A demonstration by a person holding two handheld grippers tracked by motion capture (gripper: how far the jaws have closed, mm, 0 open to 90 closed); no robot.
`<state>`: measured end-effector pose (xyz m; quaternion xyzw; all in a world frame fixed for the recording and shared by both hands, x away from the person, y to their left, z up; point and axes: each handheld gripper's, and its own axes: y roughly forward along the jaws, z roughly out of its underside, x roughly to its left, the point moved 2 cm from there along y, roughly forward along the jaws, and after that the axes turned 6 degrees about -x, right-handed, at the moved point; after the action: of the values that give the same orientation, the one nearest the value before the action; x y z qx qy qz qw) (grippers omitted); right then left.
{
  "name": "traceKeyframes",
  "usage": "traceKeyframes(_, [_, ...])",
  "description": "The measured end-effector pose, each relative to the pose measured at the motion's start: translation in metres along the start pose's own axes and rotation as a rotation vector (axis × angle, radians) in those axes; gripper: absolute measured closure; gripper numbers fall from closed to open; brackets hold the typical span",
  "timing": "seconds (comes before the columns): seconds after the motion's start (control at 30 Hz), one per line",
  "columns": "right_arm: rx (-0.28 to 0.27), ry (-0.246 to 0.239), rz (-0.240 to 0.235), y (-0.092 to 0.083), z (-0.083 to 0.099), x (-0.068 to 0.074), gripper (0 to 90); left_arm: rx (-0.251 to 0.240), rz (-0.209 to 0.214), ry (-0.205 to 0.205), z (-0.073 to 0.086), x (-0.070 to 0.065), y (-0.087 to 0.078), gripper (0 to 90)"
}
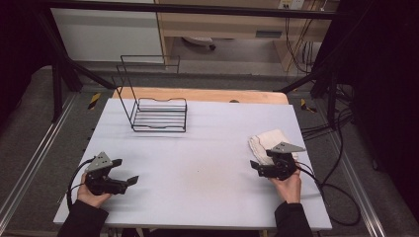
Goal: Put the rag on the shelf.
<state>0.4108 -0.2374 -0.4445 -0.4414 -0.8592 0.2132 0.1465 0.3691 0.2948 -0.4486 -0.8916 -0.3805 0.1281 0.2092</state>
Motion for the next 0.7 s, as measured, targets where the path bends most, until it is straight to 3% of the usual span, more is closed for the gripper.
traceKeyframes(0.27, [0.099, -0.053, 0.057, 0.013, -0.002, -0.012, 44.7, -0.002, -0.001, -0.001, 0.000, 0.000, -0.001, 5.0])
traceKeyframes(0.7, [0.172, -0.119, 0.099, 0.019, 0.007, -0.019, 51.2, 0.000, -0.002, 0.005, 0.000, -0.001, -0.001, 5.2])
